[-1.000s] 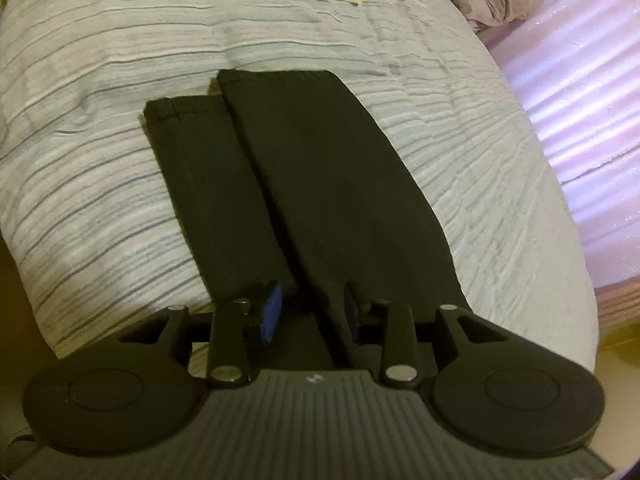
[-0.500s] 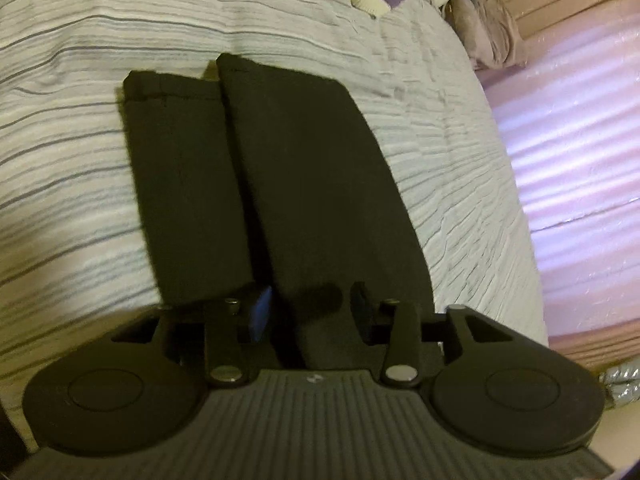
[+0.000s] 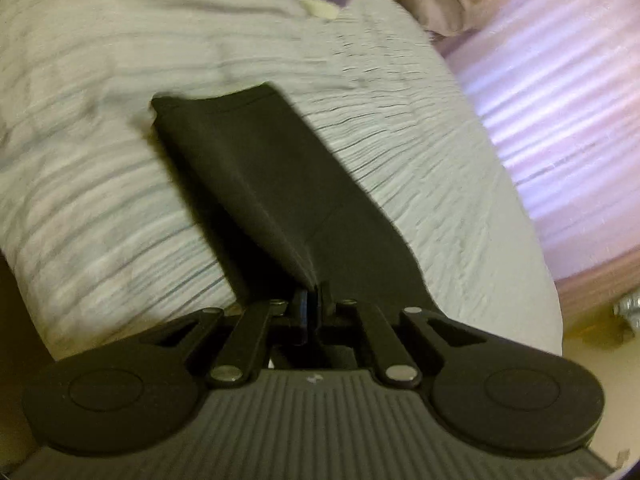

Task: Fold clothes
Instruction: 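Fold the folded trousers again with the left gripper while the right gripper holds the waistband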

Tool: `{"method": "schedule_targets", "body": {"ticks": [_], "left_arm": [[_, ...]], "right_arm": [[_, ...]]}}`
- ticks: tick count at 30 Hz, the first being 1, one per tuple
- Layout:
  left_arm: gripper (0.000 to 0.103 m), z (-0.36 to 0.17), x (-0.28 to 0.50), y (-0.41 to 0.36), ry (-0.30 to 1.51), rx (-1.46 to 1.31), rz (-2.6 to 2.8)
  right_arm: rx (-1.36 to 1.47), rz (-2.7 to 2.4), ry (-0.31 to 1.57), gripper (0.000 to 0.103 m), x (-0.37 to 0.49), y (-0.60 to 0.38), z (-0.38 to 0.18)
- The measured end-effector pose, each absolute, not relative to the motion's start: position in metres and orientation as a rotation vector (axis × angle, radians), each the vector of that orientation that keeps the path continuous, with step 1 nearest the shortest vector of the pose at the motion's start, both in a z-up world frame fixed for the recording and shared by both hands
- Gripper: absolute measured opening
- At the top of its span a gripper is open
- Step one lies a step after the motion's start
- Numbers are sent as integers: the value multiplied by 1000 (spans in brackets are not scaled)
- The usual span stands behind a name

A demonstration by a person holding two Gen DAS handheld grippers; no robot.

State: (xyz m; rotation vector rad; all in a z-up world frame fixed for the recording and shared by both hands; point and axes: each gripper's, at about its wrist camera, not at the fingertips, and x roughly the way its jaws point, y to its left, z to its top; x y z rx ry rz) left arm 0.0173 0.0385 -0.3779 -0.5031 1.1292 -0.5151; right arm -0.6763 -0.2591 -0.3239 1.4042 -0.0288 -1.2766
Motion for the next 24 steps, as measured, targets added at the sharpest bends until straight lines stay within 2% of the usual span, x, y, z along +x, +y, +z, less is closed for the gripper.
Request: {"method": "schedule_targets", "body": {"ticks": [1, 2, 3, 5, 7, 9, 12, 18, 19, 20, 24], "left_arm": [[2, -380, 18, 35, 1129, -509, -505], [2, -382, 19, 32, 1130, -514, -495], [2, -382, 21, 28, 1132, -510, -493], [2, -380, 22, 26, 1135, -490, -499], [2, -379, 22, 28, 1141, -477, -508], [2, -380, 25, 27, 1147, -472, -510], [2, -383, 23, 28, 1150, -469, -509], [4, -388, 27, 26, 1160, -479, -504], [4, -387, 27, 24, 1156, -470, -510], [3, -386, 28, 23, 1152, -462, -515], [2, -378, 27, 23, 1127, -423, -546]], "right_arm": [[1419, -1251, -7, 27, -670, -258, -328], [1437, -1226, -33, 43, -664, -256, -333], [1454, -1201, -58, 67, -659, -255, -338], [1490, -1178, -94, 68, -651, -257, -349], [1519, -1164, -102, 66, -643, -261, -360], [1536, -1136, -89, 57, -640, -268, -365], [1564, -1152, -64, 51, -639, -273, -376], [1571, -1162, -27, 48, -633, -272, -381], [1563, -1164, -21, 20, -631, -273, -381], [1540, -1190, 2, 10, -629, -275, -378], [1326, -1164, -36, 7, -626, -265, -335]]}}
